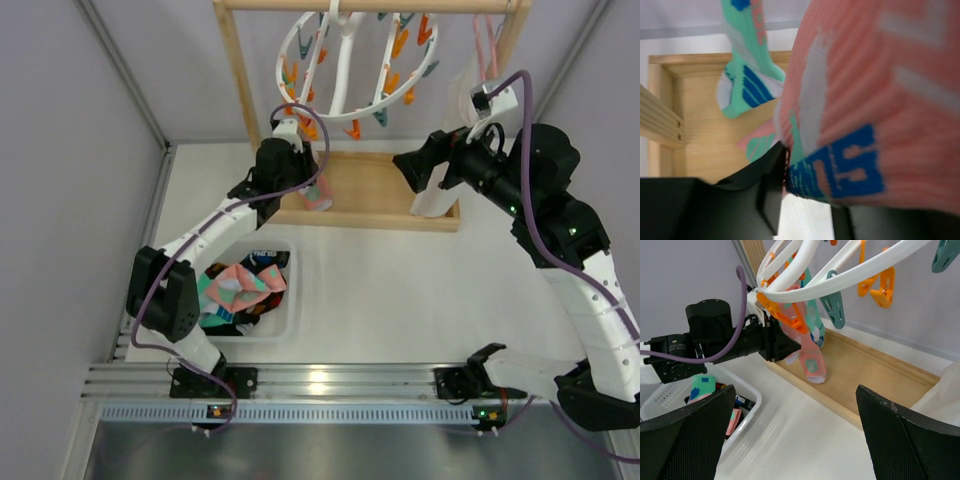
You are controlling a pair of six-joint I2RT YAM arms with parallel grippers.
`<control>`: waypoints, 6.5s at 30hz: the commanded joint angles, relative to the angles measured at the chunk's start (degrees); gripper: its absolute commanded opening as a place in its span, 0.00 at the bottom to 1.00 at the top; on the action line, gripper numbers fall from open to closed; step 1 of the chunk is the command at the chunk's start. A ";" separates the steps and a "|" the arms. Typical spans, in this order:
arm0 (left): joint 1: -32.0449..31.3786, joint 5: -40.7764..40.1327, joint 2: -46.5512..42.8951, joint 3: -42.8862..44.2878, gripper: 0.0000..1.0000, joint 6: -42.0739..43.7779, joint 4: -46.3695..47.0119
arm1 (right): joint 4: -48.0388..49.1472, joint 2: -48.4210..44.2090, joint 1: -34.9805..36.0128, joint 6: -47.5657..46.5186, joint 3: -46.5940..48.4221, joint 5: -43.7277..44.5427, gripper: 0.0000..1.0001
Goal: Remove the socks clipped to the hanger
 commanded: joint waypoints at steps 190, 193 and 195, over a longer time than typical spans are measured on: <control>18.57 -7.86 -35.16 5.26 0.98 -20.59 -60.21 | 1.28 6.50 -2.64 -2.57 -1.39 -1.67 0.99; 18.48 10.60 -33.31 2.00 0.98 -14.25 -48.41 | 1.55 6.59 -3.17 -2.31 -0.95 -2.29 1.00; 18.48 17.89 -31.03 -2.03 0.98 -12.66 -35.67 | 2.07 6.33 -3.26 -2.05 -0.94 -2.81 0.99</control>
